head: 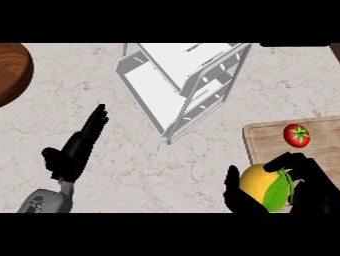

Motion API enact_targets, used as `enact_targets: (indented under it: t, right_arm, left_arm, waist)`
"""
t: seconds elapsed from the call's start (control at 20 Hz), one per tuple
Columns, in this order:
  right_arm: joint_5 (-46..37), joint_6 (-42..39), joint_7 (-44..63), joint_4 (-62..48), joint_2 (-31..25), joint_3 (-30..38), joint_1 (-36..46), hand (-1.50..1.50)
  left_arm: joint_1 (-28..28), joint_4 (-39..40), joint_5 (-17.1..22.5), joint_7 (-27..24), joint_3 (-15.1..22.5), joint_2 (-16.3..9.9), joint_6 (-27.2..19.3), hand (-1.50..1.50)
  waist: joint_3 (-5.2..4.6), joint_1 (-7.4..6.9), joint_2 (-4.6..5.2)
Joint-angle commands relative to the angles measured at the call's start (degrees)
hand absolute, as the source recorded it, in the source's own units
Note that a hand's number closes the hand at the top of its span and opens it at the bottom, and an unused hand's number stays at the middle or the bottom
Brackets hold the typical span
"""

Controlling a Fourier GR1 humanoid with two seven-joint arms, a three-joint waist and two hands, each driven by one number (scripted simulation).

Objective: Pick the lemon from the cutting board and place it in the tiered basket

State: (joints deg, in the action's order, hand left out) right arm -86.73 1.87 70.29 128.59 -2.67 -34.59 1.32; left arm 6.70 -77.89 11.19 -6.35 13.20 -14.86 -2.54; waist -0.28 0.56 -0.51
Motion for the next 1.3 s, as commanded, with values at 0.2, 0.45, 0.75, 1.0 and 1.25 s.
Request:
enact_targets:
  t: [0.2,0.45,0.75,1.0,1.25]
  right_arm:
    - [0.28,-11.66,14.91,0.26,2.61,4.20,18.30,1.50]
    - [5.79,-11.44,14.92,-8.87,2.64,12.72,27.76,1.50]
    - [12.58,-9.09,14.00,-22.42,2.65,24.33,43.13,1.50]
    - [17.71,-7.86,11.14,-37.50,2.66,32.04,53.07,1.50]
    - [19.25,-1.88,7.25,-53.35,2.66,38.25,62.50,1.50]
  left_arm:
    - [0.71,0.39,-1.63,0.03,1.24,0.24,0.51,0.00]
    - [1.42,0.50,-0.92,-0.14,0.93,0.26,1.71,0.00]
    - [4.38,1.71,-0.47,1.15,0.57,0.44,2.88,0.00]
    - [2.25,0.81,-0.91,-0.56,1.08,0.84,2.87,0.00]
    - [5.78,1.48,-0.98,2.38,0.59,1.36,2.38,0.00]
  waist:
    - [-0.05,-1.90,0.47]
    - [-0.03,-3.45,0.84]
    - [0.08,-4.06,1.16]
    - [0.13,-5.21,1.21]
    - [0.17,-5.29,1.68]
